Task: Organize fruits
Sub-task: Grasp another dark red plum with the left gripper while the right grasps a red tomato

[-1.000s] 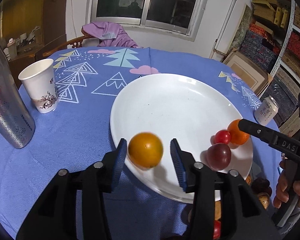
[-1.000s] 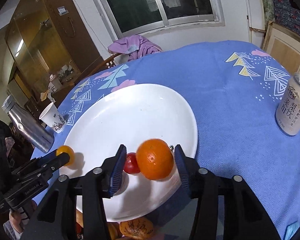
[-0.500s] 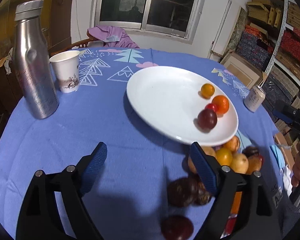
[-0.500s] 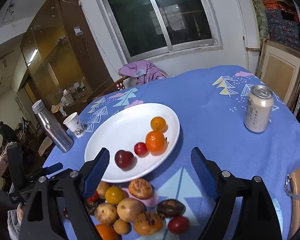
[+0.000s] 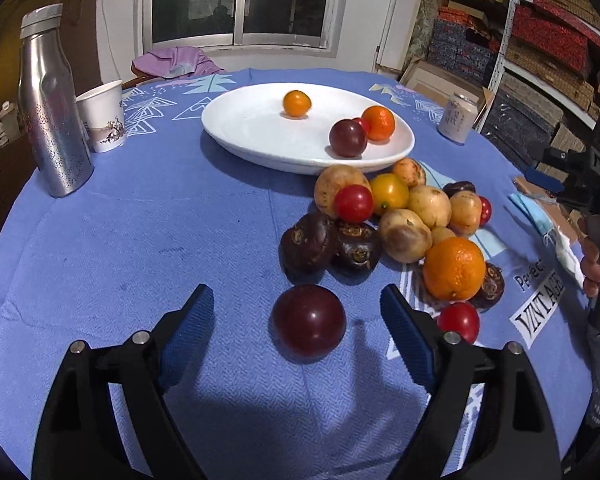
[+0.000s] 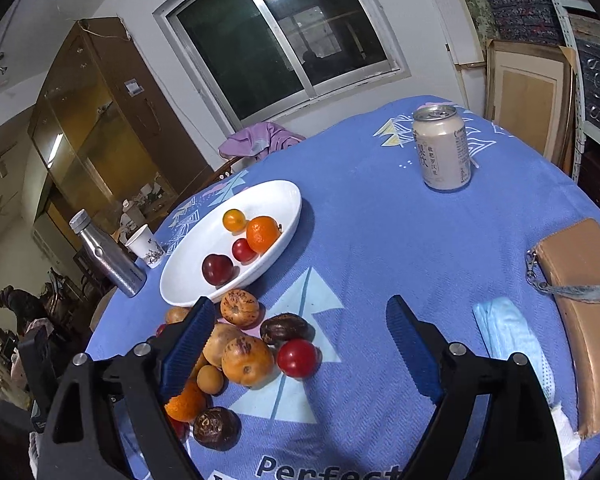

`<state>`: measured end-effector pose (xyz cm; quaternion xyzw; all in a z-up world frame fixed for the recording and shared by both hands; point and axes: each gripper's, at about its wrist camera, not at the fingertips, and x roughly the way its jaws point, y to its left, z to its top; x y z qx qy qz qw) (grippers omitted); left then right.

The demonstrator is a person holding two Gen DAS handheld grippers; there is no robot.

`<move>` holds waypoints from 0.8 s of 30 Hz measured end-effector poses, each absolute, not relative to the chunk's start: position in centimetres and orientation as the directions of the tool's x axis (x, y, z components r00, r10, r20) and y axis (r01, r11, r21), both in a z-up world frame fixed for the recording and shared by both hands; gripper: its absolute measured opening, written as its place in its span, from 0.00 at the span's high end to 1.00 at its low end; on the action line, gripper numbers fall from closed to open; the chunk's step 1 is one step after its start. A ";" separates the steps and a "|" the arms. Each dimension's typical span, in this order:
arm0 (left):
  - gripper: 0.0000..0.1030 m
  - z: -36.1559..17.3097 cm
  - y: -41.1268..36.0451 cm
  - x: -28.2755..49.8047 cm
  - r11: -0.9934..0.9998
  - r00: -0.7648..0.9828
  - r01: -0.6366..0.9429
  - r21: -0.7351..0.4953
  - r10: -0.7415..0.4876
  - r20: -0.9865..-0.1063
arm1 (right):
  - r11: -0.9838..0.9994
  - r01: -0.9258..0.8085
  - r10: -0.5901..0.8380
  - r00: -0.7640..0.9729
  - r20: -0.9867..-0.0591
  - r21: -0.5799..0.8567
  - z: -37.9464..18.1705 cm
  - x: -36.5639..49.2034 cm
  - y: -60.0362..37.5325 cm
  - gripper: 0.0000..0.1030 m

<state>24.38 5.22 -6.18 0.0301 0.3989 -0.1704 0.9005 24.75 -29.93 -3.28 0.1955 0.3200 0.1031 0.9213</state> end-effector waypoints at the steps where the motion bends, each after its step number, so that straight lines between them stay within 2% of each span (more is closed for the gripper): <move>1: 0.20 -6.3 4.8 24.3 0.937 0.622 0.342 -0.066 -0.279 -0.732 | 0.903 -0.063 0.313 0.773 -0.552 0.425 -3.5 24.7 -30.0 0.14; 5: 0.29 -6.4 4.0 24.0 0.927 0.621 0.374 -0.031 -0.275 -0.734 | 0.906 -0.050 0.303 0.770 -0.561 0.421 -3.8 25.0 -30.0 0.14; 11: 0.48 -7.1 4.1 24.6 0.919 0.572 0.387 -0.074 -0.302 -0.762 | 0.921 -0.046 0.284 0.757 -0.588 0.386 -4.3 25.2 -29.4 0.14; 13: 0.50 -7.3 4.0 24.6 0.920 0.571 0.385 -0.071 -0.298 -0.765 | 0.927 -0.047 0.281 0.744 -0.606 0.372 -4.7 25.3 -29.1 0.14; 15: 0.64 -7.2 4.4 24.7 0.925 0.572 0.370 -0.085 -0.299 -0.764 | 0.932 -0.048 0.279 0.729 -0.625 0.361 -5.2 25.4 -28.9 0.17; 16: 0.64 -7.2 4.9 24.9 0.928 0.569 0.358 -0.106 -0.307 -0.763 | 0.932 -0.054 0.286 0.718 -0.635 0.359 -5.4 25.5 -28.8 0.20; 18: 0.64 -7.1 5.8 25.3 0.937 0.574 0.321 -0.134 -0.305 -0.760 | 0.926 -0.072 0.315 0.687 -0.655 0.370 -6.0 25.9 -28.4 0.34; 20: 0.64 -7.1 6.3 25.5 0.946 0.580 0.292 -0.139 -0.291 -0.761 | 0.921 -0.081 0.337 0.656 -0.676 0.381 -6.7 26.3 -28.2 0.42; 24: 0.64 -7.0 6.3 25.6 0.947 0.584 0.293 -0.132 -0.287 -0.759 | 0.919 -0.098 0.354 0.627 -0.693 0.381 -7.4 26.5 -27.3 0.45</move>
